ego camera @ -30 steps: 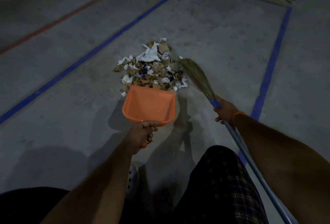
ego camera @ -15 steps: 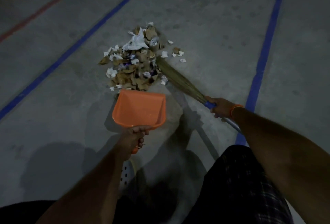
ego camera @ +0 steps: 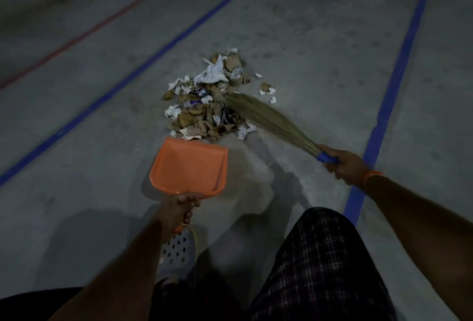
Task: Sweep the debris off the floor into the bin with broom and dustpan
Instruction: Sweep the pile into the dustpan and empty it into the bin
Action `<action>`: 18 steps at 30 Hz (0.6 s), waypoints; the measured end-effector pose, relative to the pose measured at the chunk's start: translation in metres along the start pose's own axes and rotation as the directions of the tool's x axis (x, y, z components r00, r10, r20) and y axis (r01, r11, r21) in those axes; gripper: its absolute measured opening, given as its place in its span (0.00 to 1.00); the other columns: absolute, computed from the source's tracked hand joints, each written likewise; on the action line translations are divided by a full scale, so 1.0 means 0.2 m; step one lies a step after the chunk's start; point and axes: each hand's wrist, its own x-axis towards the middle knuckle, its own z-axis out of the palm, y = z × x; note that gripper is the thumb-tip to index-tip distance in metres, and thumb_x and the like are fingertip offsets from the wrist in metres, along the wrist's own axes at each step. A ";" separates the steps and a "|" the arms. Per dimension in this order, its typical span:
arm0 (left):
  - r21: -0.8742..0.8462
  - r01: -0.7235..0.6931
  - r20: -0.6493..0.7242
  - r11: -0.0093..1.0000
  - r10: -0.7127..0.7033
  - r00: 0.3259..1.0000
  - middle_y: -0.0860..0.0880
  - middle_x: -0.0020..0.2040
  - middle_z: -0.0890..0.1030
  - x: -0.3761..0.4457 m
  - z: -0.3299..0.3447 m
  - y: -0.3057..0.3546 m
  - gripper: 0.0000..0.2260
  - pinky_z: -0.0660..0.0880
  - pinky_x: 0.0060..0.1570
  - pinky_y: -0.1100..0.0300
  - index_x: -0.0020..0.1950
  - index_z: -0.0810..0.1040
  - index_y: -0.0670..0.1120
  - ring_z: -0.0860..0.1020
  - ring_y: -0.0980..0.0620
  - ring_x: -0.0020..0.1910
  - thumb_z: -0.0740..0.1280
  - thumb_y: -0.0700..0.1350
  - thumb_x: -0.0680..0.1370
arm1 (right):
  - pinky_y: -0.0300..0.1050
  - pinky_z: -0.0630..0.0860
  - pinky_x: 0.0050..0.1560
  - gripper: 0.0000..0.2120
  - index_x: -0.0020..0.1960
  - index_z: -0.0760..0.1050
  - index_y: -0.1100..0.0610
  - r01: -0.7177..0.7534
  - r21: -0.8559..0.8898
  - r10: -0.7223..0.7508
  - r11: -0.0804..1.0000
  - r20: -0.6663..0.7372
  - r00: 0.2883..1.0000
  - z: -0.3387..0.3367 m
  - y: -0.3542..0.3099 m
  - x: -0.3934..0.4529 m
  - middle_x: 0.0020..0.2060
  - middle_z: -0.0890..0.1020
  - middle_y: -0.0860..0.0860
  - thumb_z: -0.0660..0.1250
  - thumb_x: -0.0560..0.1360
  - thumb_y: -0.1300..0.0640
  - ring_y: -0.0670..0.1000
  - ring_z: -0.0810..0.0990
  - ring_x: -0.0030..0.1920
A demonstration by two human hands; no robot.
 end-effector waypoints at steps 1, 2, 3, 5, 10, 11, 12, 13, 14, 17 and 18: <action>0.024 0.009 -0.011 1.000 -0.009 1.000 0.47 0.38 0.77 -0.02 0.00 0.00 0.13 0.65 0.24 0.64 0.54 0.82 0.41 0.68 0.56 0.27 0.58 0.34 0.83 | 0.39 0.68 0.24 0.27 0.73 0.65 0.39 -0.002 0.003 0.002 1.000 0.000 1.000 0.00 -0.01 0.01 0.38 0.78 0.53 0.64 0.78 0.58 0.51 0.72 0.30; 0.036 0.022 -0.023 0.999 -0.021 1.000 0.50 0.34 0.76 -0.03 -0.01 -0.01 0.13 0.64 0.22 0.65 0.53 0.82 0.41 0.68 0.57 0.25 0.58 0.34 0.83 | 0.38 0.67 0.23 0.26 0.73 0.65 0.39 -0.012 0.012 0.012 1.000 0.007 1.000 0.01 -0.02 0.01 0.38 0.77 0.53 0.63 0.79 0.58 0.50 0.71 0.30; 0.031 0.033 -0.036 0.999 -0.032 0.999 0.51 0.32 0.75 -0.02 -0.01 -0.02 0.13 0.64 0.21 0.66 0.52 0.82 0.42 0.67 0.57 0.25 0.58 0.34 0.83 | 0.38 0.66 0.23 0.26 0.72 0.65 0.38 -0.029 0.026 0.029 0.999 0.013 1.000 0.02 -0.04 0.03 0.38 0.77 0.54 0.63 0.79 0.57 0.51 0.70 0.30; 0.037 0.040 -0.048 0.999 -0.038 0.998 0.50 0.35 0.77 0.00 -0.02 -0.04 0.13 0.65 0.24 0.64 0.54 0.82 0.42 0.68 0.56 0.27 0.58 0.34 0.83 | 0.39 0.65 0.23 0.26 0.72 0.65 0.37 -0.057 0.057 0.056 0.997 0.017 0.998 0.06 -0.07 0.06 0.38 0.76 0.55 0.63 0.79 0.58 0.51 0.70 0.30; 0.007 0.061 -0.055 0.998 -0.060 0.997 0.45 0.44 0.80 0.13 -0.05 -0.07 0.13 0.65 0.26 0.62 0.54 0.83 0.43 0.69 0.54 0.29 0.59 0.33 0.83 | 0.35 0.63 0.19 0.26 0.72 0.66 0.39 -0.070 0.096 0.070 0.993 -0.003 0.998 0.13 -0.10 0.16 0.37 0.76 0.54 0.63 0.78 0.59 0.49 0.69 0.26; 0.018 0.068 -0.046 0.997 -0.068 0.997 0.44 0.43 0.80 0.16 -0.06 -0.08 0.13 0.65 0.27 0.62 0.54 0.83 0.43 0.69 0.53 0.29 0.60 0.34 0.83 | 0.34 0.62 0.19 0.26 0.73 0.66 0.40 -0.066 0.102 0.067 0.993 -0.008 0.998 0.14 -0.11 0.18 0.36 0.75 0.54 0.63 0.79 0.59 0.49 0.68 0.26; 0.033 0.080 -0.032 0.996 -0.079 0.996 0.44 0.43 0.80 0.18 -0.06 -0.08 0.12 0.63 0.28 0.62 0.53 0.84 0.43 0.69 0.53 0.29 0.60 0.35 0.83 | 0.33 0.62 0.18 0.24 0.72 0.66 0.41 -0.061 0.094 0.062 0.994 -0.008 0.998 0.14 -0.11 0.19 0.35 0.74 0.54 0.63 0.79 0.58 0.48 0.67 0.26; 0.053 0.091 -0.019 0.994 -0.090 0.996 0.44 0.42 0.80 0.22 -0.08 -0.10 0.11 0.62 0.29 0.61 0.54 0.84 0.43 0.69 0.53 0.29 0.61 0.36 0.83 | 0.33 0.61 0.18 0.23 0.72 0.67 0.43 -0.055 0.071 0.055 0.996 -0.008 0.998 0.15 -0.11 0.21 0.34 0.74 0.54 0.63 0.79 0.57 0.48 0.66 0.25; 0.071 0.099 -0.005 0.992 -0.099 0.995 0.44 0.42 0.79 0.24 -0.09 -0.10 0.11 0.61 0.29 0.61 0.55 0.83 0.42 0.69 0.53 0.29 0.61 0.36 0.83 | 0.33 0.62 0.18 0.21 0.71 0.68 0.44 -0.058 0.046 0.058 0.997 -0.006 0.998 0.15 -0.11 0.23 0.34 0.73 0.54 0.63 0.80 0.55 0.48 0.66 0.26; 0.063 0.093 0.040 0.994 -0.096 0.995 0.43 0.46 0.79 0.33 -0.13 -0.11 0.11 0.62 0.28 0.62 0.58 0.82 0.42 0.68 0.54 0.29 0.61 0.36 0.83 | 0.36 0.66 0.22 0.25 0.74 0.65 0.44 -0.044 -0.078 0.050 0.996 0.067 0.996 0.17 -0.08 0.27 0.36 0.74 0.52 0.65 0.79 0.55 0.49 0.70 0.28; 0.043 0.088 0.058 0.995 -0.090 0.994 0.42 0.46 0.78 0.35 -0.14 -0.11 0.10 0.62 0.28 0.62 0.58 0.82 0.41 0.68 0.54 0.29 0.61 0.36 0.83 | 0.37 0.67 0.24 0.26 0.75 0.63 0.44 -0.015 -0.129 0.028 0.991 0.097 0.995 0.17 -0.07 0.29 0.37 0.74 0.51 0.65 0.79 0.56 0.49 0.71 0.29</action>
